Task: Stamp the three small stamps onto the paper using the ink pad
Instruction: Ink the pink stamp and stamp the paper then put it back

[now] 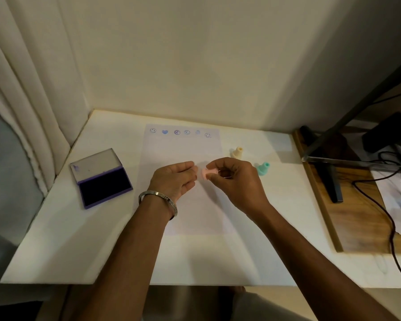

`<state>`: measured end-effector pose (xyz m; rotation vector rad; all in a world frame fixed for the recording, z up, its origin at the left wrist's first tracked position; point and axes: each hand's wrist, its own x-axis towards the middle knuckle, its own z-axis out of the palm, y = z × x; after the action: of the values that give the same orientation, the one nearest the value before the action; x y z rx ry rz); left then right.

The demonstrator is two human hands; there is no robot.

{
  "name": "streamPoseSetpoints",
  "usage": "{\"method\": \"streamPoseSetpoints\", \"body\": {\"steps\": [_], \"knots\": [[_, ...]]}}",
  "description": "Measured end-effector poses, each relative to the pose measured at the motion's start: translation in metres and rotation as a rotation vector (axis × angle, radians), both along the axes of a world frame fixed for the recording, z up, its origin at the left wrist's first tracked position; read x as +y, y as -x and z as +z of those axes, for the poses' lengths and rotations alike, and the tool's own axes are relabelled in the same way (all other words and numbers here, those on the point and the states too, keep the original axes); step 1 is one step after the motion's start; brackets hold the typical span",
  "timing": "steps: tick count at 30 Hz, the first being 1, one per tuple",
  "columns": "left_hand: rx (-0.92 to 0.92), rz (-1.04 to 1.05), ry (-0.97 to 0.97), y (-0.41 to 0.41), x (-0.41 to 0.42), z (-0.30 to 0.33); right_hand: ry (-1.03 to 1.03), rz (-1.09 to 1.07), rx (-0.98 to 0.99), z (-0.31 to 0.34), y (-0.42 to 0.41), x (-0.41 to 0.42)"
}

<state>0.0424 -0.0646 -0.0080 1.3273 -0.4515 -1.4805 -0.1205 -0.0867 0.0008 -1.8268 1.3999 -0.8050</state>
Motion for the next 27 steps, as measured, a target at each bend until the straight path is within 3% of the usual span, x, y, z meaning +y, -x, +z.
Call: {"method": "streamPoseSetpoints", "body": {"steps": [16,27], "knots": [[-0.025,0.085,-0.081,-0.011,-0.002,0.004,0.176,-0.158,0.394,0.049,0.054,-0.069],[-0.036,0.074,-0.098,-0.011,-0.006,0.003,0.087,-0.134,0.745,0.026,0.059,-0.16]]}}
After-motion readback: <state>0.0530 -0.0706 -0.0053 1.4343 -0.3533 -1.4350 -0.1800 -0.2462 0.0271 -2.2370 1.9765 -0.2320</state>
